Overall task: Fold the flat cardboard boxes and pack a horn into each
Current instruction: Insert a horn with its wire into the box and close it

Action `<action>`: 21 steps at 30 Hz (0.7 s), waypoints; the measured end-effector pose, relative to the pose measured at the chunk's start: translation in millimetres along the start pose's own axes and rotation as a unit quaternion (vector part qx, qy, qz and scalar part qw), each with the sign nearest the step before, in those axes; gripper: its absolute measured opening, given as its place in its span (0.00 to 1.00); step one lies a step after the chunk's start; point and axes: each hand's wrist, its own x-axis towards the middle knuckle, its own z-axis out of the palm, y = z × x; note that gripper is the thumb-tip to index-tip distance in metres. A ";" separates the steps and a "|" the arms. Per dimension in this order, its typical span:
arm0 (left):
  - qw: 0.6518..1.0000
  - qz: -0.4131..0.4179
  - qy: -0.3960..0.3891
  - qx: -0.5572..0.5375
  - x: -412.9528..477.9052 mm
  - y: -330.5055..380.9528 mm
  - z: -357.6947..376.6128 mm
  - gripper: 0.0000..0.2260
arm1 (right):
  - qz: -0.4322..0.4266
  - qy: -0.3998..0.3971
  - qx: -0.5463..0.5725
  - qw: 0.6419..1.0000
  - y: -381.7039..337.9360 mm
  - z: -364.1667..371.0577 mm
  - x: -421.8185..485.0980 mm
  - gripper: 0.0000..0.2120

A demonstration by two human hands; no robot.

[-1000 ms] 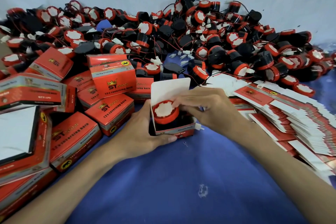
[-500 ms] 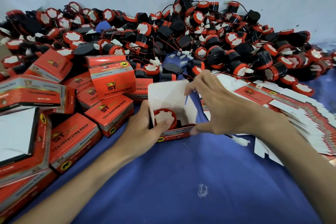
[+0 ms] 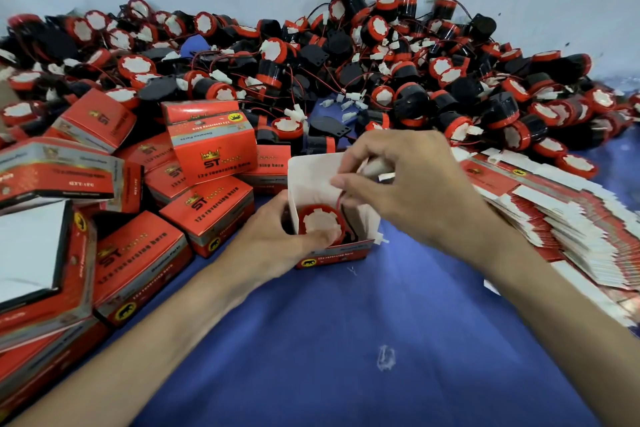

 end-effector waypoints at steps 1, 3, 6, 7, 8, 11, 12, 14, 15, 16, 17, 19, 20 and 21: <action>1.000 0.005 0.000 0.003 -0.3 0.0 0.0 0.19 | -0.016 0.018 -0.039 0.999 1.4 7.6 0.5 0.04; 1.000 0.015 0.000 0.007 -1.3 -0.1 0.4 0.19 | -0.055 0.044 -0.106 0.992 6.3 16.1 1.1 0.01; 0.999 0.030 0.002 0.017 -2.6 -1.2 1.4 0.20 | -0.109 0.043 -0.228 0.967 14.2 20.7 -2.2 0.06; 0.999 0.033 0.002 0.022 -3.3 -1.3 1.6 0.21 | -0.115 0.035 -0.267 0.956 14.6 22.9 -4.4 0.08; 0.999 0.036 0.002 0.027 -4.0 -1.5 1.7 0.21 | -0.117 0.027 -0.294 0.948 14.6 25.7 -6.7 0.11; 0.998 0.051 0.005 0.037 -5.2 -1.4 1.5 0.20 | -0.112 0.011 -0.304 0.946 12.9 35.9 -8.9 0.15; 0.997 0.059 0.006 0.045 -5.7 -1.3 1.6 0.21 | -0.108 -0.001 -0.280 0.954 11.8 38.7 -8.3 0.13; 0.995 0.081 0.008 0.060 -7.5 -1.0 1.8 0.22 | -0.089 -0.012 -0.209 0.974 10.4 42.8 -7.3 0.07; 0.993 0.092 0.013 0.067 -8.7 -0.8 1.6 0.23 | -0.075 -0.015 -0.184 0.980 10.2 45.5 -8.1 0.06; 0.992 0.100 0.018 0.073 -9.2 -0.8 1.6 0.24 | -0.064 -0.022 -0.177 0.982 9.0 47.8 -9.1 0.06; 0.991 0.105 0.024 0.077 -9.4 -1.4 1.4 0.25 | -0.060 -0.030 -0.181 0.981 8.3 49.9 -10.0 0.06; 0.990 0.113 0.033 0.080 -8.8 -3.2 0.9 0.25 | -0.051 -0.044 -0.174 0.982 7.6 50.1 -9.1 0.08; 0.990 0.117 0.032 0.077 -8.4 -4.1 0.6 0.25 | -0.054 -0.058 -0.174 0.982 8.0 48.1 -8.0 0.10; 0.990 0.120 0.029 0.067 -7.4 -4.9 0.4 0.25 | -0.066 -0.074 -0.185 0.978 8.9 45.6 -6.1 0.11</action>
